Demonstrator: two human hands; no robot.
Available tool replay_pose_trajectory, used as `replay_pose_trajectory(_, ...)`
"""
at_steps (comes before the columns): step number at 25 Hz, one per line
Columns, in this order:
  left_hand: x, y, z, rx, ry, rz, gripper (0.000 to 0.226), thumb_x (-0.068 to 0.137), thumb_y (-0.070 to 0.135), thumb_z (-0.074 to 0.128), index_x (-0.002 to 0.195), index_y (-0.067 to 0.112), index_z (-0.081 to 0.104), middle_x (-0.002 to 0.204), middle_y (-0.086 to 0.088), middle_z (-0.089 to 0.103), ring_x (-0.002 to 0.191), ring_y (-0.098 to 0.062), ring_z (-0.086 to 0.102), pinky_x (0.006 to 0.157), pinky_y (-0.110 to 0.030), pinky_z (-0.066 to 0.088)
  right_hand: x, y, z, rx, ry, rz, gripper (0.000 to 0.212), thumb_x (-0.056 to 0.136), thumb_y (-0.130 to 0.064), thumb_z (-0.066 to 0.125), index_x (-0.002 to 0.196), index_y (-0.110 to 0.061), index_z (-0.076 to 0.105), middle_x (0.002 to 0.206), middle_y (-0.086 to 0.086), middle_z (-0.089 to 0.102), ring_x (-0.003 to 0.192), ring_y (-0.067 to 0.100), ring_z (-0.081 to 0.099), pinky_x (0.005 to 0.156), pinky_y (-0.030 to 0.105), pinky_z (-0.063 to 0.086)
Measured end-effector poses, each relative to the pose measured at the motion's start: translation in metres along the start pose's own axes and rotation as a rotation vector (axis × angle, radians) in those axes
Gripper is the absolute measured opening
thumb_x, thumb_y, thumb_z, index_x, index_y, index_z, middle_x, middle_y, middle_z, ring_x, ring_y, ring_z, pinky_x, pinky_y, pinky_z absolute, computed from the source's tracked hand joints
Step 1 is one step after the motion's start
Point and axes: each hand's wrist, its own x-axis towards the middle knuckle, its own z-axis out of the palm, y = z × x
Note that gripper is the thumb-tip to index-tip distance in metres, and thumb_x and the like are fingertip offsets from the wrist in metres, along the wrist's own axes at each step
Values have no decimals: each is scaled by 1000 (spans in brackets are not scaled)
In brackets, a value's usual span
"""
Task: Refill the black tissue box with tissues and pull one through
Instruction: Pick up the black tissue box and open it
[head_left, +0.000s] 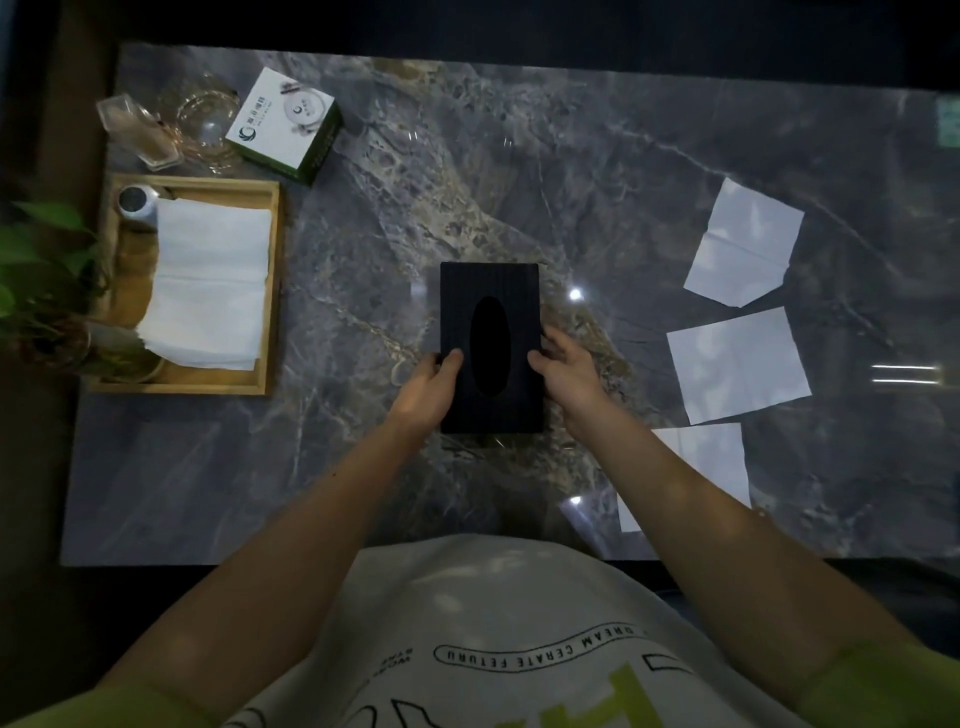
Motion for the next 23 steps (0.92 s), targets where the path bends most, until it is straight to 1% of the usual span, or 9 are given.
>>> replay_pose_trajectory(2,1,-3,2,-10,10,19,46,99,45,40,130,13,50,115,-3,59,112,-24,58,103,-43,44,0,1,-2,-4,-5,-11,52,96,-4,55,145,-14,41,141,11,52,126,23,54,98,30,48)
replay_pose_trajectory(5,0,-6,3,-27,8,36,42,100,39,41,132,12,48,120,-4,60,109,-20,57,100,-35,44,-3,0,-4,8,-24,-13,52,97,-4,54,146,-13,39,139,11,52,120,19,54,85,22,48)
replay_pose_trajectory(8,0,-6,5,-28,7,47,41,100,36,42,132,11,48,120,-5,61,109,-21,58,96,-33,45,-3,-1,-5,-7,-29,-26,51,97,-4,54,145,-14,41,137,11,53,112,16,54,74,15,49)
replay_pose_trajectory(13,7,-9,4,-49,57,17,44,98,40,43,132,13,51,120,-6,62,112,-25,59,102,-42,46,-1,1,-5,-29,-24,-32,50,97,-5,54,144,-15,42,137,13,55,121,24,56,91,29,49)
replay_pose_trajectory(17,7,-10,4,-150,77,-49,45,96,44,43,129,17,54,122,-8,64,110,-25,60,101,-44,48,-3,2,-4,-106,-30,-40,47,98,-14,53,144,-17,43,136,6,55,120,21,56,105,38,46)
replay_pose_trajectory(18,7,-8,4,-213,74,-67,44,96,44,42,127,17,56,118,-7,65,107,-24,62,96,-41,51,-4,2,-3,-128,-34,-38,47,98,-17,52,144,-19,43,137,5,54,120,21,55,105,40,46)
replay_pose_trajectory(20,6,-4,3,-342,65,-108,38,96,41,42,117,15,60,102,-6,66,87,-18,64,72,-31,53,-6,2,-1,-152,-34,-39,46,99,-20,51,144,-22,42,137,4,55,120,22,56,105,41,47)
replay_pose_trajectory(22,4,-2,2,-391,69,-126,27,99,38,39,100,18,57,82,-4,57,66,-13,54,51,-21,45,-6,2,-5,-126,-26,-42,43,100,-17,48,142,-20,45,133,4,58,118,23,58,103,41,48)
replay_pose_trajectory(23,3,-3,1,-395,64,-116,24,101,35,38,91,20,54,75,-3,51,60,-12,48,45,-18,41,-6,1,-8,-90,-28,-29,42,100,-14,47,142,-17,46,131,5,58,117,23,58,101,40,49)
